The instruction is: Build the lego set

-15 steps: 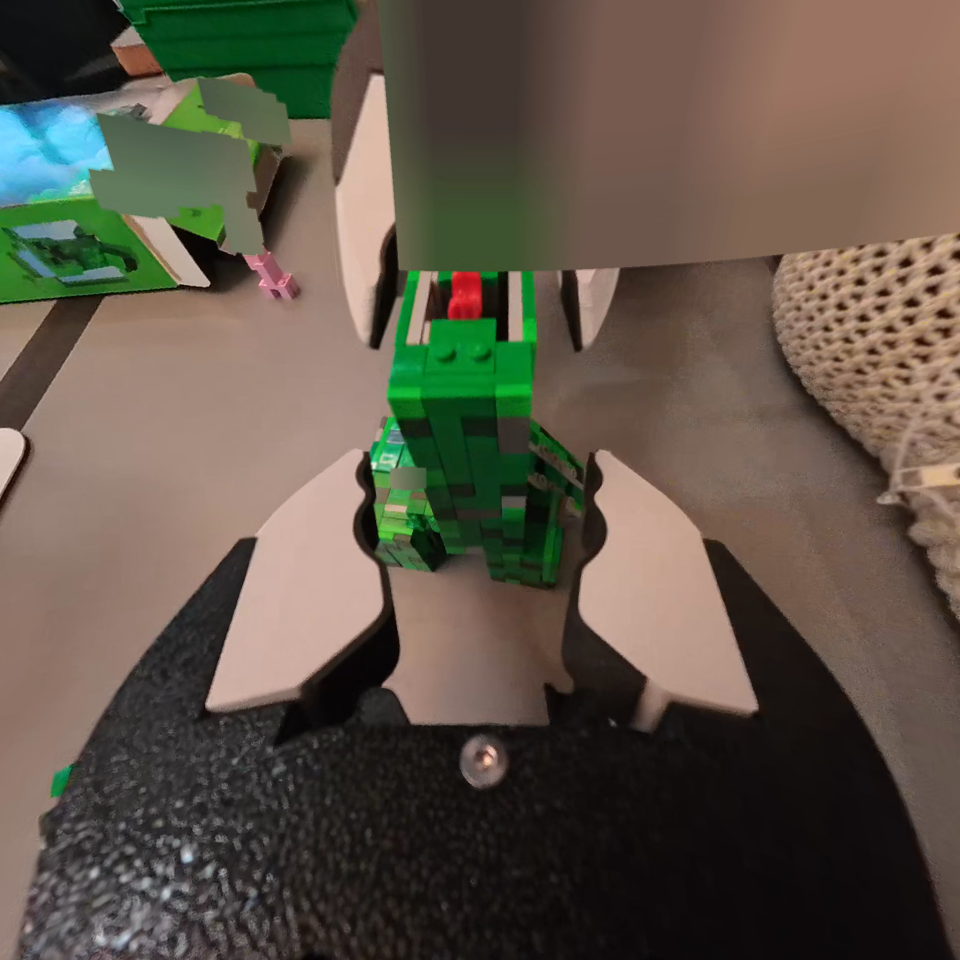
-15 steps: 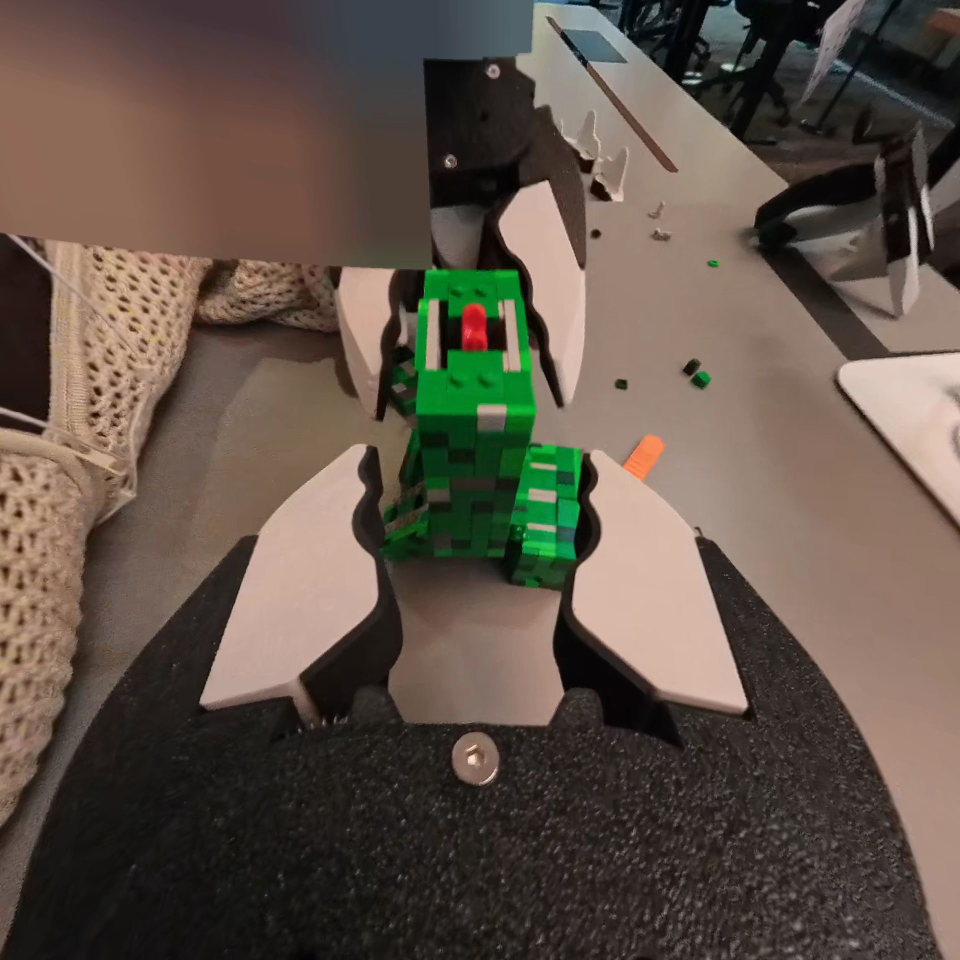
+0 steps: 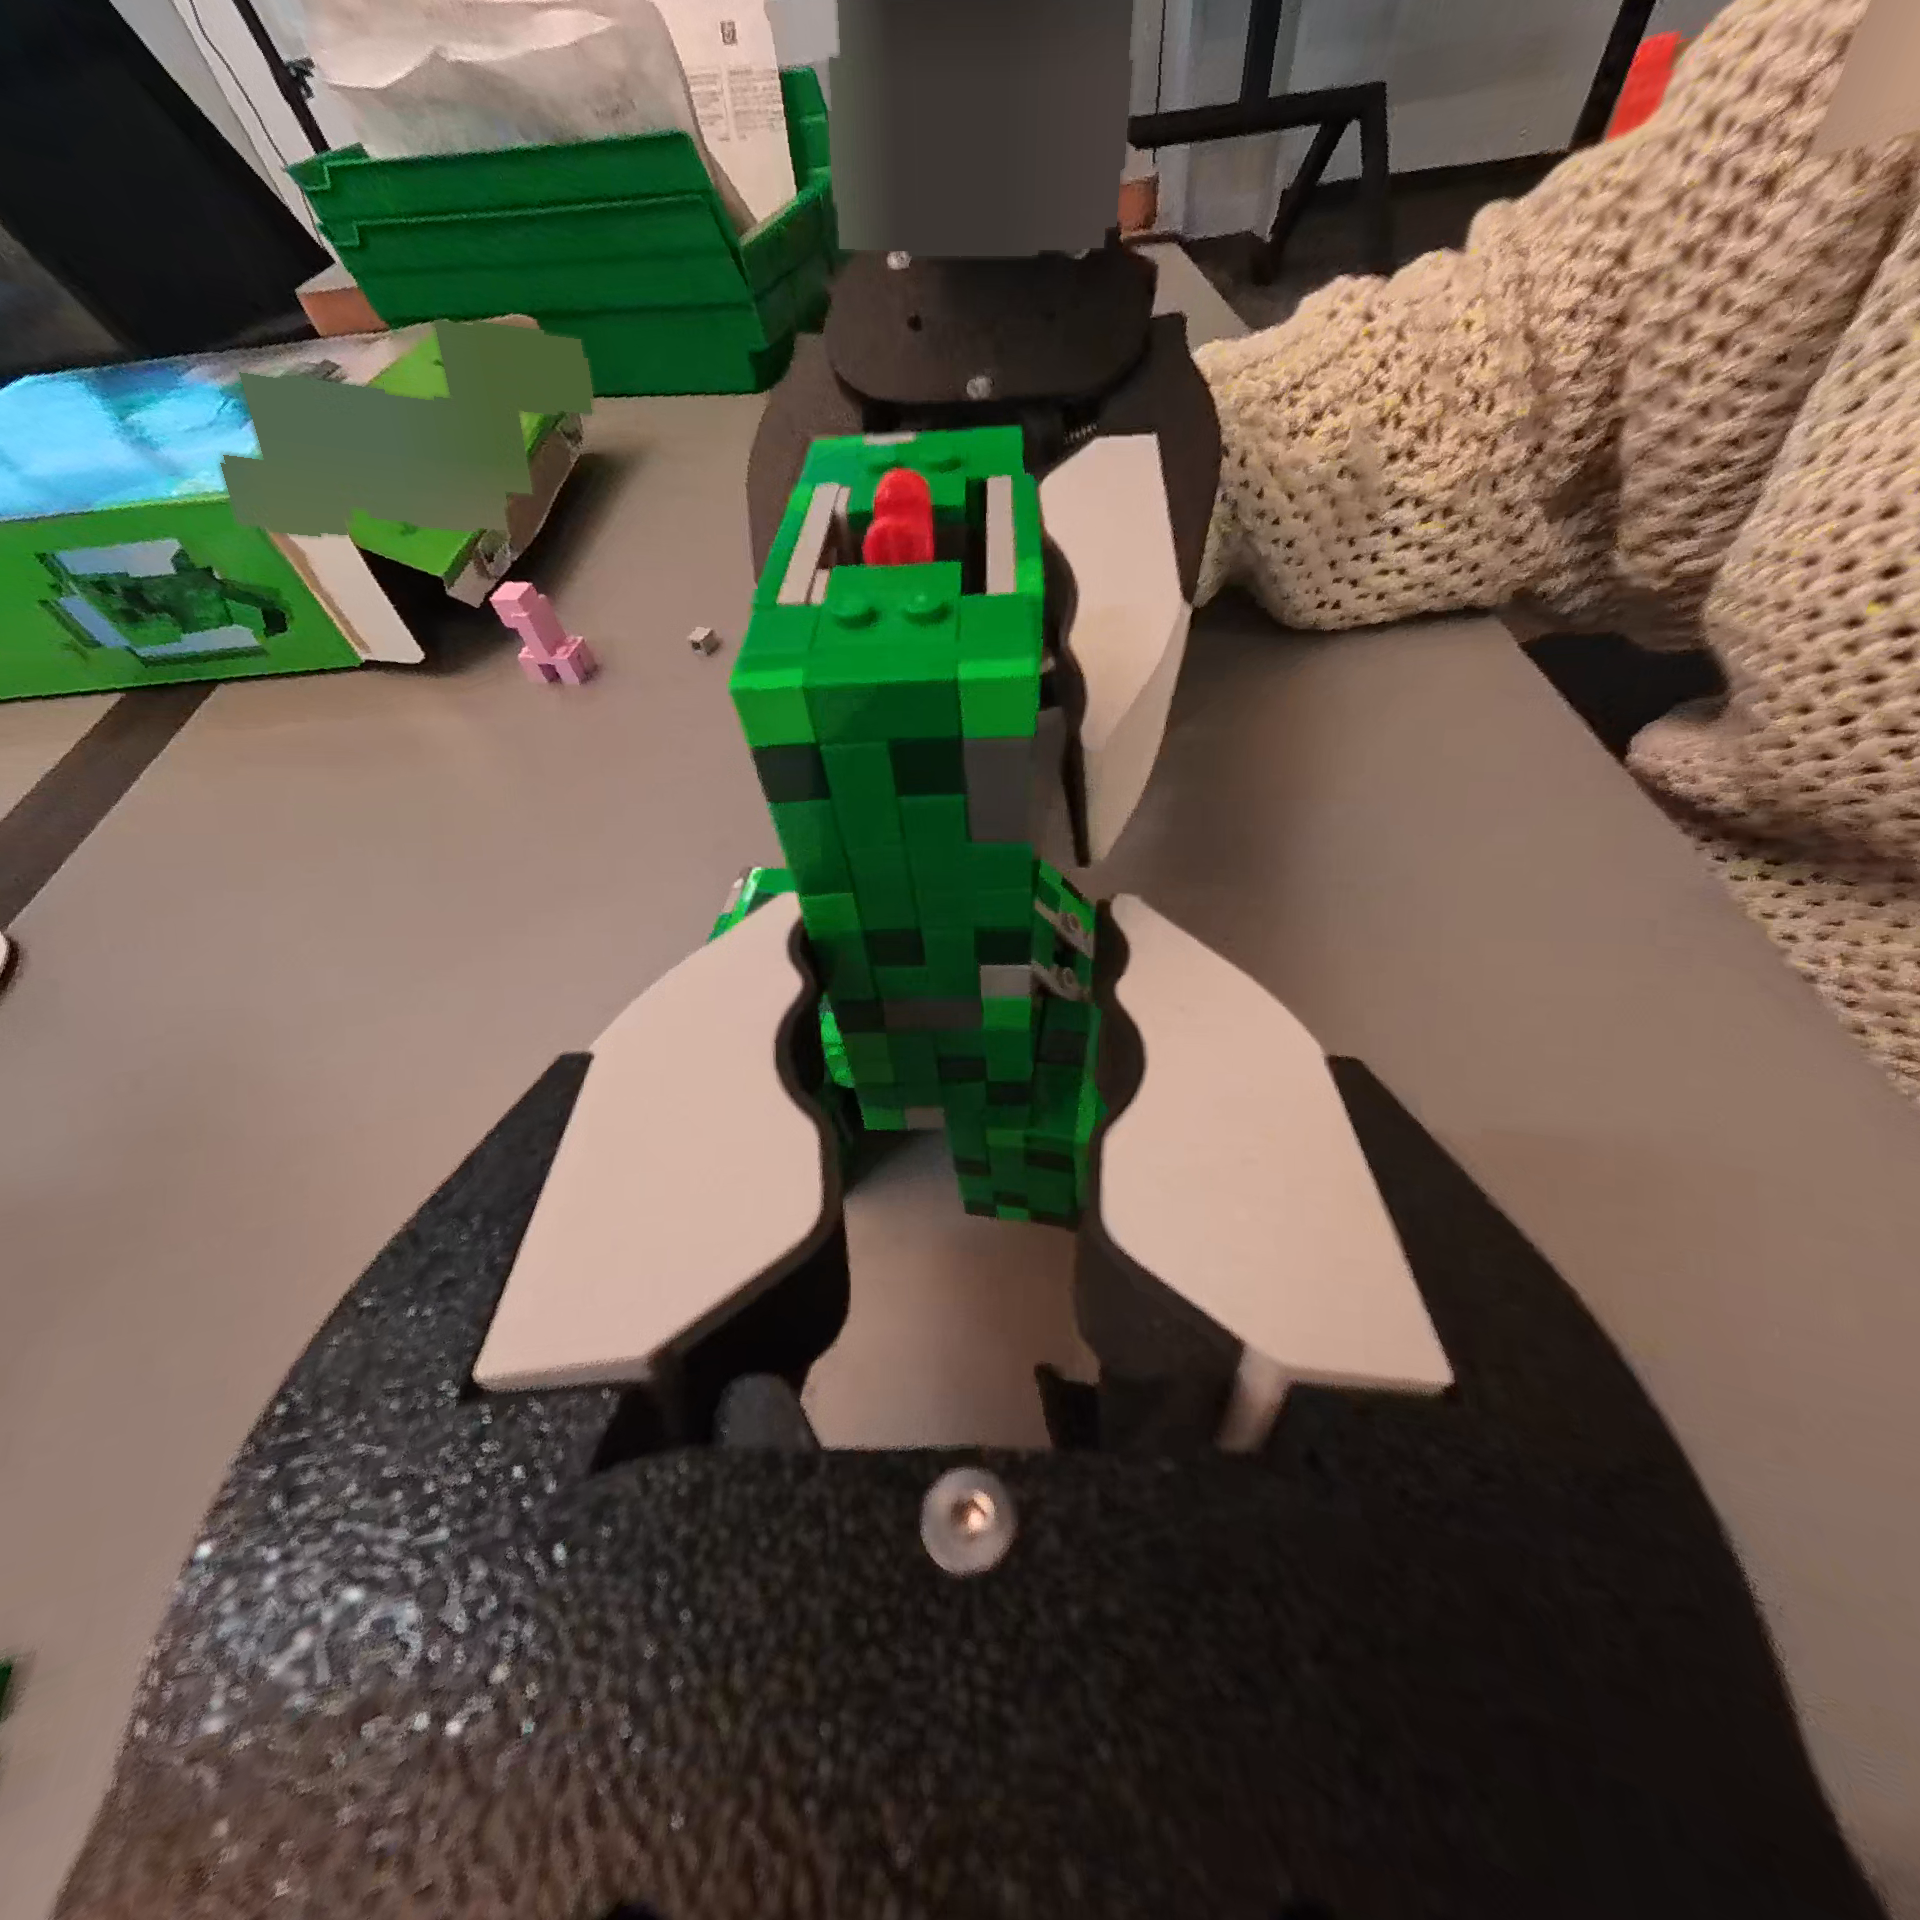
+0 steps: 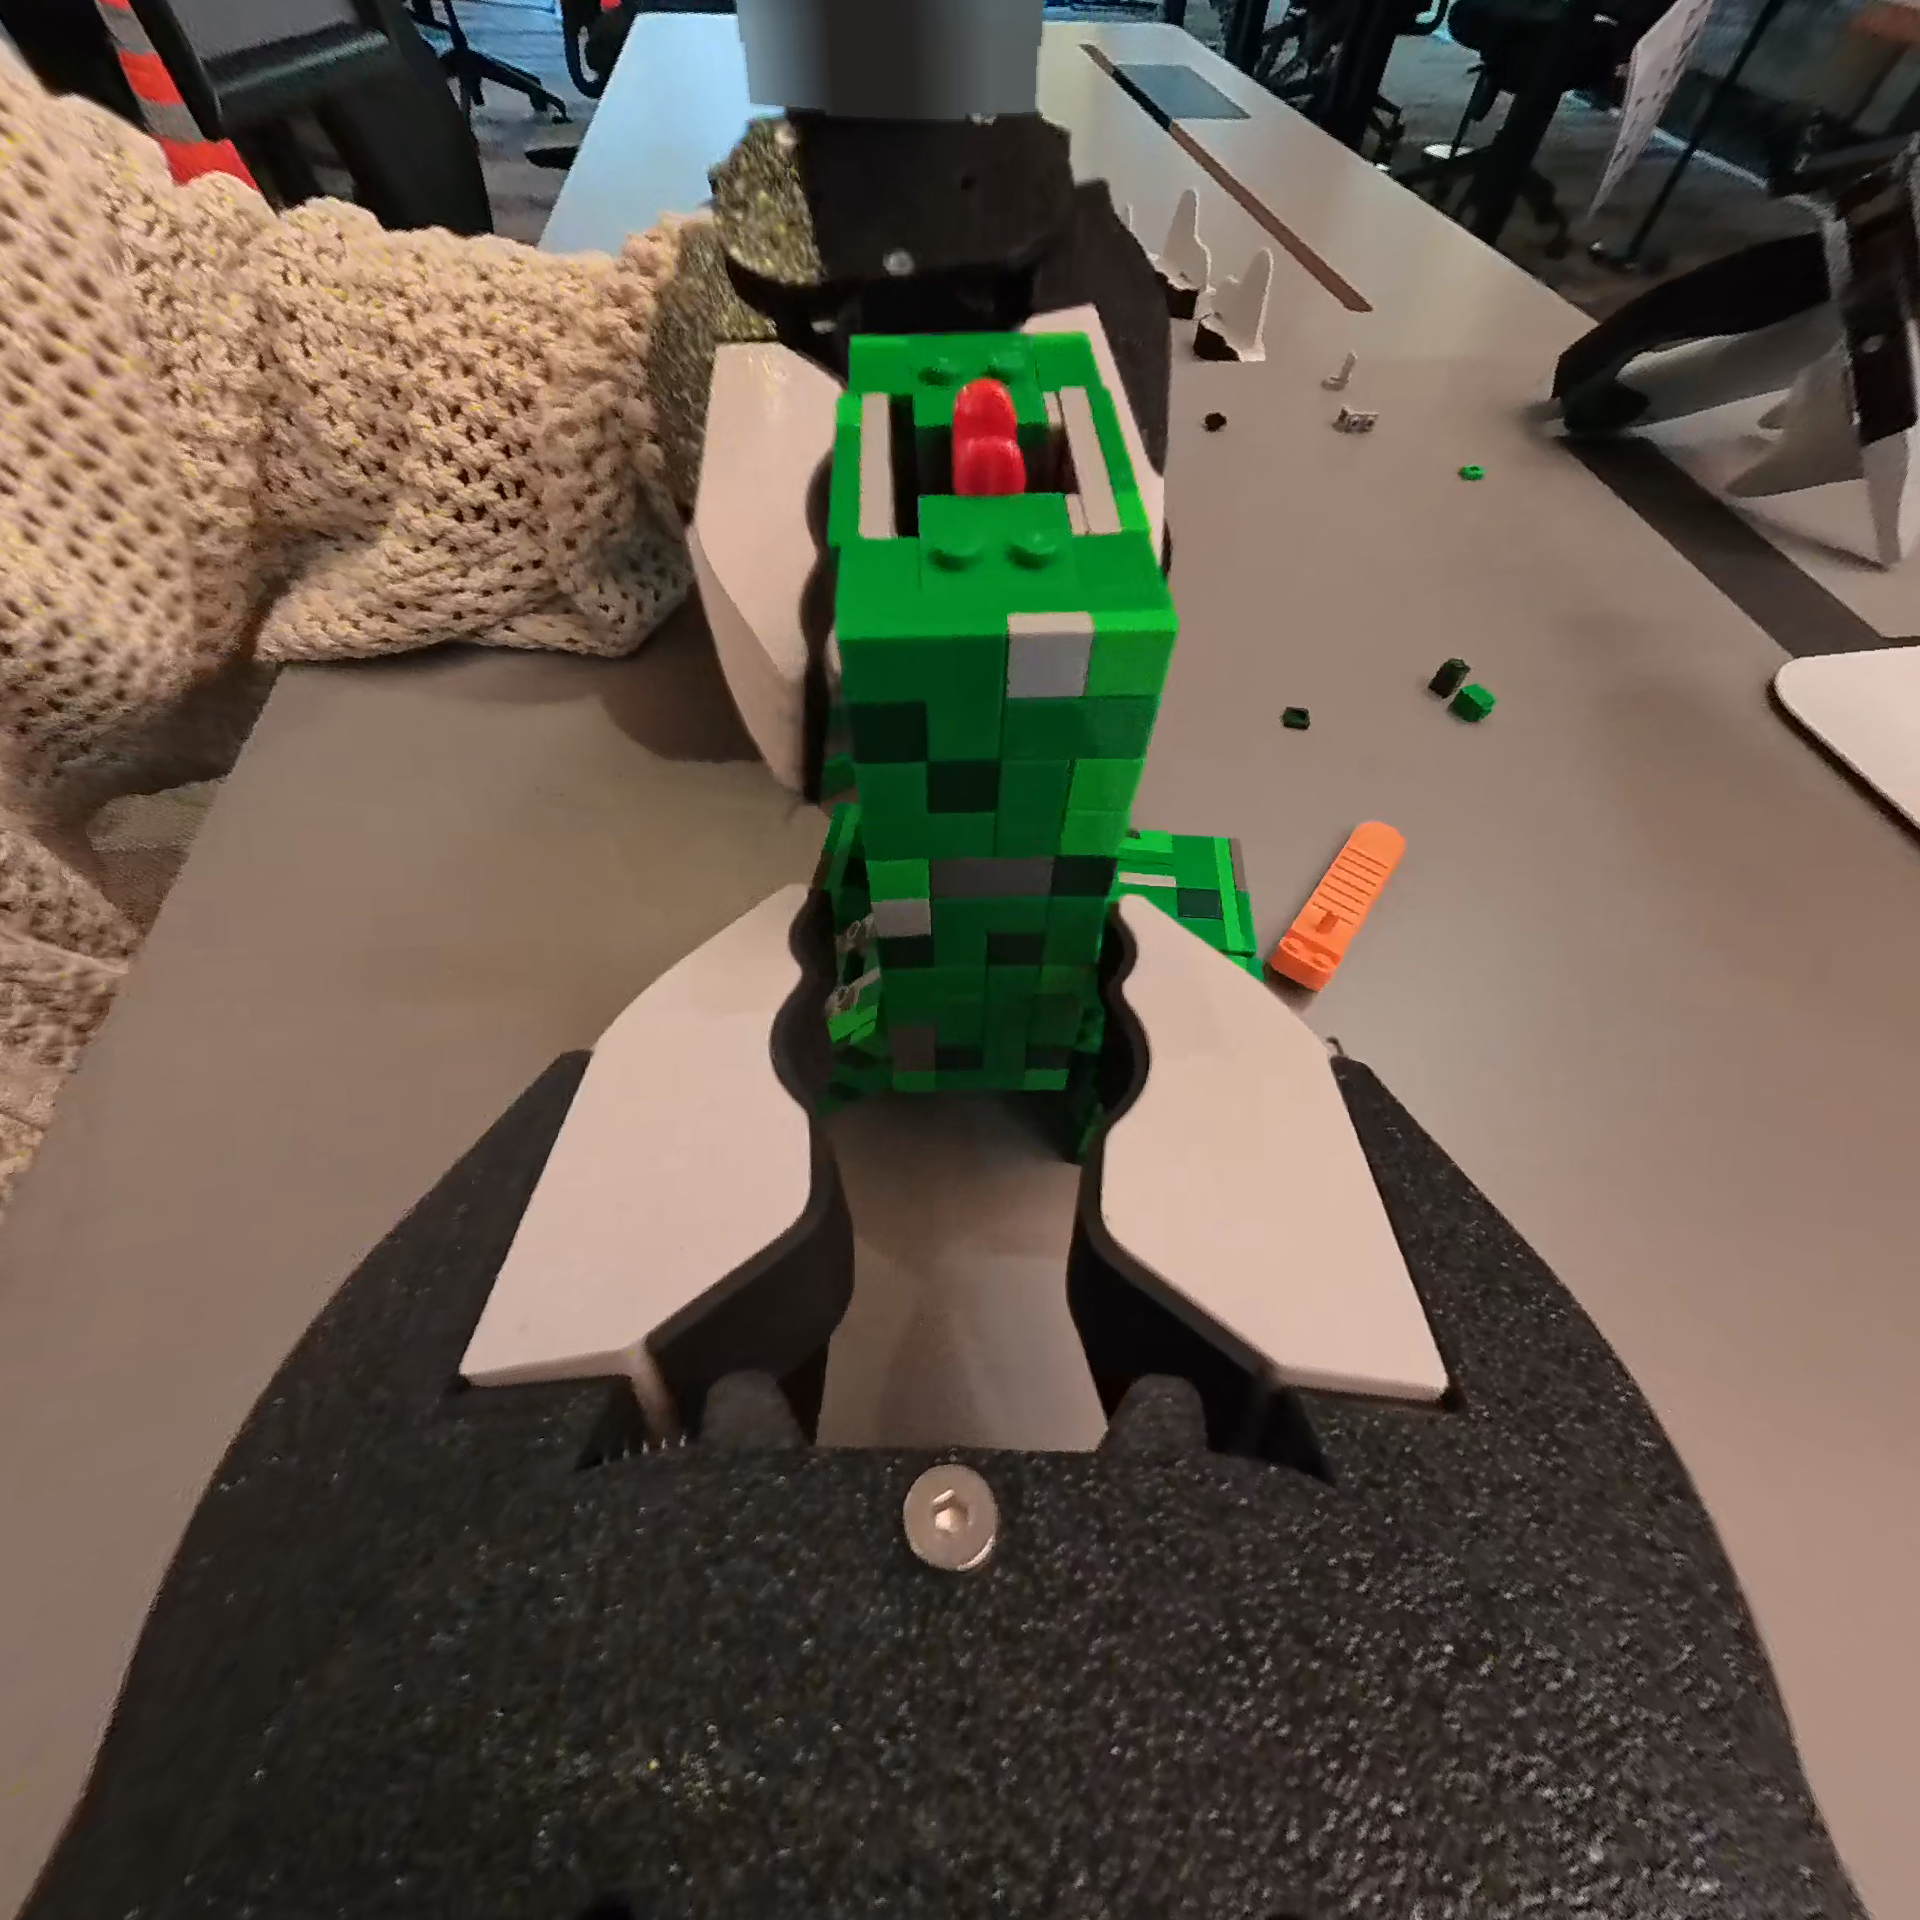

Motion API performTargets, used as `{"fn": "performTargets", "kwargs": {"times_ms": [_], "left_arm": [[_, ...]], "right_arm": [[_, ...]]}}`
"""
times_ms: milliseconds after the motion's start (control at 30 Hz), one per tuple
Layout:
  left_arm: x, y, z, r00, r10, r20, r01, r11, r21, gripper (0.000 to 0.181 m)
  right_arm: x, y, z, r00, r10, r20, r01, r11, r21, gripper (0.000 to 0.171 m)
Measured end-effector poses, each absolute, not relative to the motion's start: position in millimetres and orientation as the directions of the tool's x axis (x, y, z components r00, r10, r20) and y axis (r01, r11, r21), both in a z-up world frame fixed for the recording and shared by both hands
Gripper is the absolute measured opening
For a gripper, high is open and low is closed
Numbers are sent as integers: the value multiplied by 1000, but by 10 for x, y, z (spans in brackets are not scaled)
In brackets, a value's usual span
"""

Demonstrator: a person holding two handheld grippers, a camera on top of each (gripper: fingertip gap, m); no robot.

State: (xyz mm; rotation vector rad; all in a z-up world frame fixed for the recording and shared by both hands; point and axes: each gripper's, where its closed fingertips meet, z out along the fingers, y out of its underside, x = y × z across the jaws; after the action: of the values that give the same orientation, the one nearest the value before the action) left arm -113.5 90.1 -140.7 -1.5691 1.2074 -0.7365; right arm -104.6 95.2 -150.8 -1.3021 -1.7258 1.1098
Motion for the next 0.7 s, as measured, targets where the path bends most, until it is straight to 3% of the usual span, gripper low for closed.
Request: {"fn": "performTargets", "kwargs": {"times_ms": [167, 633, 667, 700], "left_arm": [[-1148, 927, -1425, 323, -940, -111, -344, -7, -939, 43], [-1113, 985, -1450, 317, -944, -94, -324, -15, -946, 37], [-1122, 996, -1456, 339, -936, -96, -328, -22, -944, 39], [-1143, 1010, -1481, 367, -925, -97, -344, -38, -938, 55]], "right_arm": [[-1111, 959, -1539, -224, 973, 52, 364, 133, -922, 37], [-1107, 962, -1542, -147, 988, 52, 348, 101, -932, 37], [-1107, 963, -1539, -145, 988, 53, 340, 100, -935, 37], [-1102, 961, -1534, -146, 988, 57, 333, 104, -937, 39]]}}
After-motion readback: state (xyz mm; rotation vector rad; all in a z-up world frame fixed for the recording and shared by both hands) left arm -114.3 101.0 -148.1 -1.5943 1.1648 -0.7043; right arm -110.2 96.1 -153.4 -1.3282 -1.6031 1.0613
